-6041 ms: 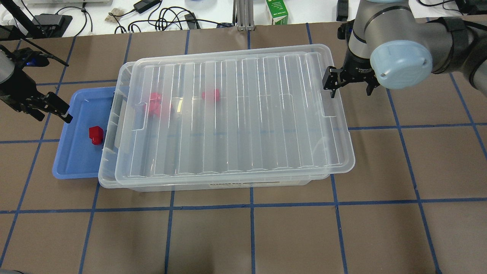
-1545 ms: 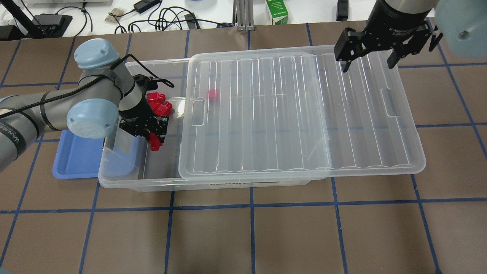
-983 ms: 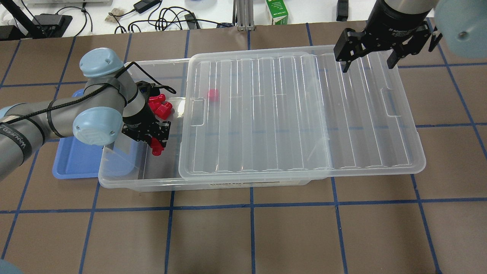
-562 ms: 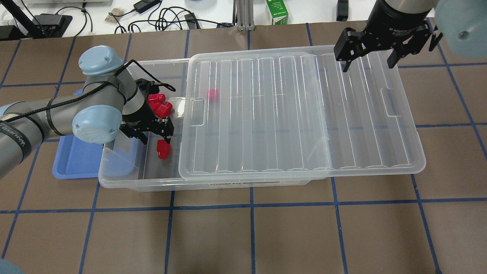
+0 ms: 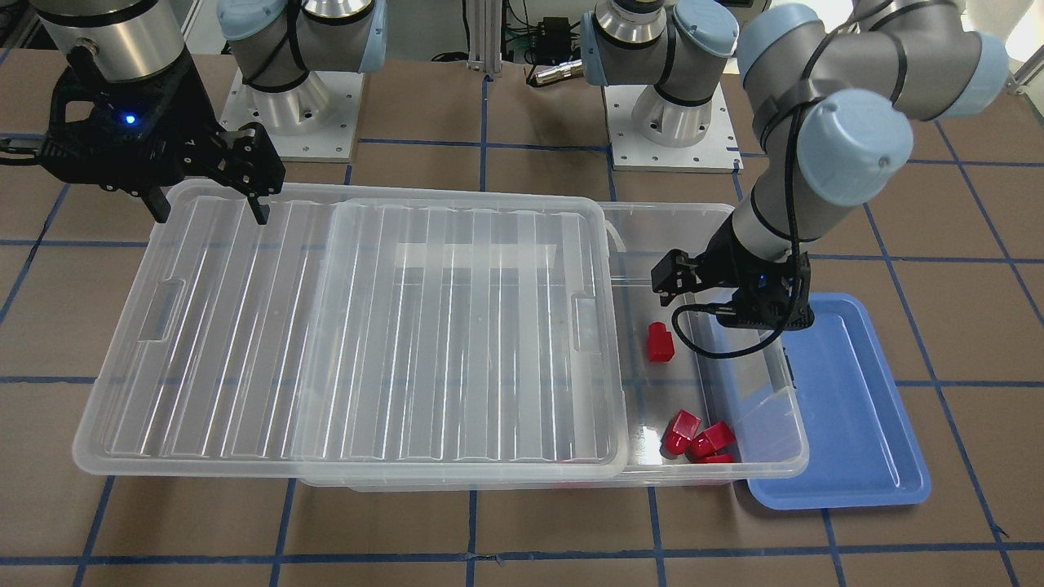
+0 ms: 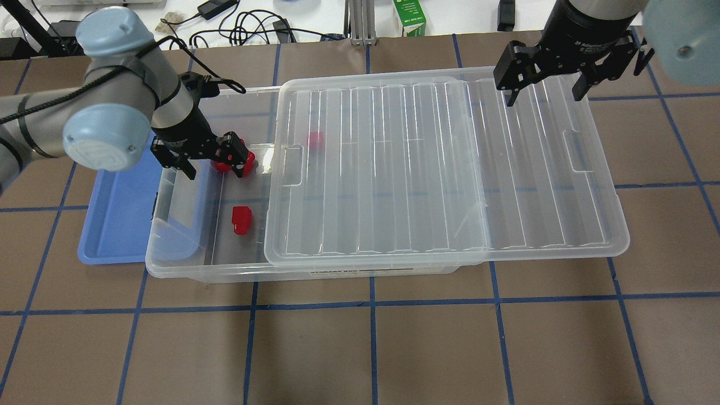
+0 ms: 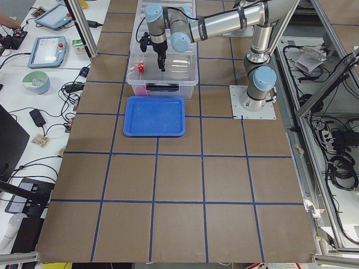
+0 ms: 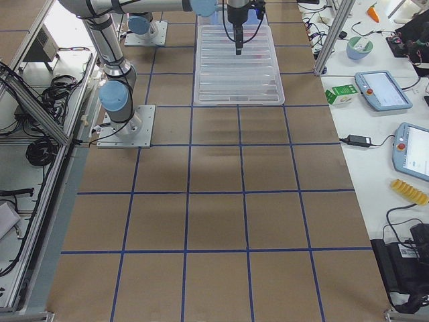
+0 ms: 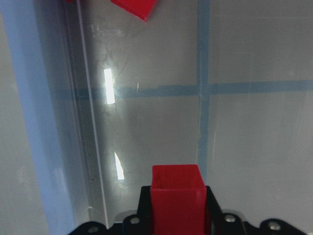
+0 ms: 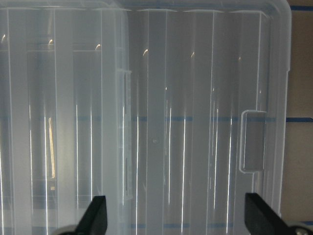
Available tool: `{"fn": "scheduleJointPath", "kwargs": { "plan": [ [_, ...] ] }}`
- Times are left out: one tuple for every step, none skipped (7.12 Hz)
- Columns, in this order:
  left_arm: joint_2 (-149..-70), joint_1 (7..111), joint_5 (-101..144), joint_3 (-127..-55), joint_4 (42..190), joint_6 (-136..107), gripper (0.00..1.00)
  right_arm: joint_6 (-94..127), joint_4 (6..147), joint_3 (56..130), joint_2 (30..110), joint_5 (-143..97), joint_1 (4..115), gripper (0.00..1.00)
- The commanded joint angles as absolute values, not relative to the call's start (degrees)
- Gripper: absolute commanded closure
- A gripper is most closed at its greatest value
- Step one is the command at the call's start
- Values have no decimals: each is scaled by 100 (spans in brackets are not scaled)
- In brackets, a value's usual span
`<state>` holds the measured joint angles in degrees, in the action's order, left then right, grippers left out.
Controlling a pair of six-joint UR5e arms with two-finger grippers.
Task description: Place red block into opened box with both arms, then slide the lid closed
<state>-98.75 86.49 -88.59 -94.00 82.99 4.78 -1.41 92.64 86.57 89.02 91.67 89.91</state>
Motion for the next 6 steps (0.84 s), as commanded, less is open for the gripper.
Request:
{"fn": "scheduleJointPath", "kwargs": {
  "plan": [
    [-9616, 8928, -9139, -8712, 8989, 238, 0, -141, 9264, 8657, 8903, 9167, 8991, 0],
    [-9537, 8930, -9132, -8571, 9122, 272, 0, -141, 9255, 8657, 8903, 9158, 8991, 0],
    [-9458, 8877, -9132, -8482, 9167, 316, 0, -141, 9255, 8657, 8903, 9167, 8991, 0],
    [-9361, 8912, -9123, -8438, 9167, 325, 0, -141, 9255, 8657, 8903, 9158, 8983, 0],
    [-9308, 8947, -9123, -8585, 9167, 334, 0, -141, 9255, 8657, 8903, 9167, 8991, 0],
    [-9238, 8921, -9097, -8578, 9167, 351, 0, -149, 9255, 8666, 8903, 9167, 8983, 0]
  ]
}}
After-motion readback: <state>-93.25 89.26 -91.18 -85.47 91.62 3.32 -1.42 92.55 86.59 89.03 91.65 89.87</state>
